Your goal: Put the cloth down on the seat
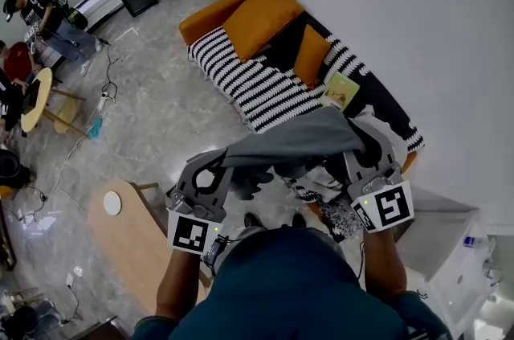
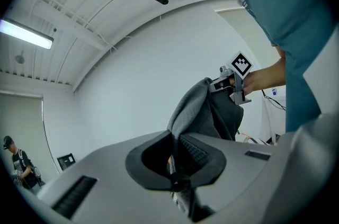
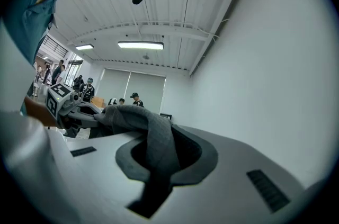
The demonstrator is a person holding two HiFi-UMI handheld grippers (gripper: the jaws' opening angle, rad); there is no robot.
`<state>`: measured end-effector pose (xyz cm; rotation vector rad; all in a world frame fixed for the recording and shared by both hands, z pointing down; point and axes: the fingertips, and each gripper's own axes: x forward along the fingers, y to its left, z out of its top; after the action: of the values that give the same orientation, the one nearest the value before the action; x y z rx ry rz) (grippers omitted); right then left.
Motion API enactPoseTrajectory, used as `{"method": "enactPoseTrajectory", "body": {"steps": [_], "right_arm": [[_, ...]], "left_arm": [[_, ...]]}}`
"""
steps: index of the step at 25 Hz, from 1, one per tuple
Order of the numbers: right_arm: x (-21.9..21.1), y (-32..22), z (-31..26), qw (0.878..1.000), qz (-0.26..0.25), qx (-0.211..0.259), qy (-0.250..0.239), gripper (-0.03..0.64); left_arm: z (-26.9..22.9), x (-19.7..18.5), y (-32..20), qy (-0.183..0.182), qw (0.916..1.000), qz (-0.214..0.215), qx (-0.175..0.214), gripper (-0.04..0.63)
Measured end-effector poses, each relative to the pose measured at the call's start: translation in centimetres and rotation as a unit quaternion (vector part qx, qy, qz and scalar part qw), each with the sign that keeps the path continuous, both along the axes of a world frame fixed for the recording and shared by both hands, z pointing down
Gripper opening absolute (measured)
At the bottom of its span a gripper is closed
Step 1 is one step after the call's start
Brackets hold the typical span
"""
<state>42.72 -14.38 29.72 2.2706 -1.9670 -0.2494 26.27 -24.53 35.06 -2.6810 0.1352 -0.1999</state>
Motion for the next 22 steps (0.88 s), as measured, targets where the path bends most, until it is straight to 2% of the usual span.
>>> {"method": "enactPoseTrajectory", "body": {"steps": [7,11,15,18,22], "right_arm": [[-2.2,-2.1,-0.5,1.000,0.011,0.000,0.011,0.041],[-2.3,-2.9,-0.3,1.000,0.010,-0.008,0.018,0.041],[-0.6,-4.0,0.2,1.000,0.007,-0.012,0.016,0.041],[1.5,-4.7,0.3,1.000,0.002,-0.009,0.012,0.041],[4.6,-5.4,0.1,1.000,-0.006,-0.003,0.007,0.041]], "left_arm": [[-0.5,-1.8,-2.5,0.014,0.9998,0.012,0.007,0.025],[-0.2,-1.6,-3.9,0.017,0.9998,0.007,0.001,0.025],[0.4,0.0,-4.8,0.018,0.9998,0.003,-0.006,0.025],[0.6,1.8,-5.2,0.005,1.0000,-0.002,-0.003,0.025],[0.1,4.7,-5.6,0.005,1.0000,-0.005,0.005,0.025]]}}
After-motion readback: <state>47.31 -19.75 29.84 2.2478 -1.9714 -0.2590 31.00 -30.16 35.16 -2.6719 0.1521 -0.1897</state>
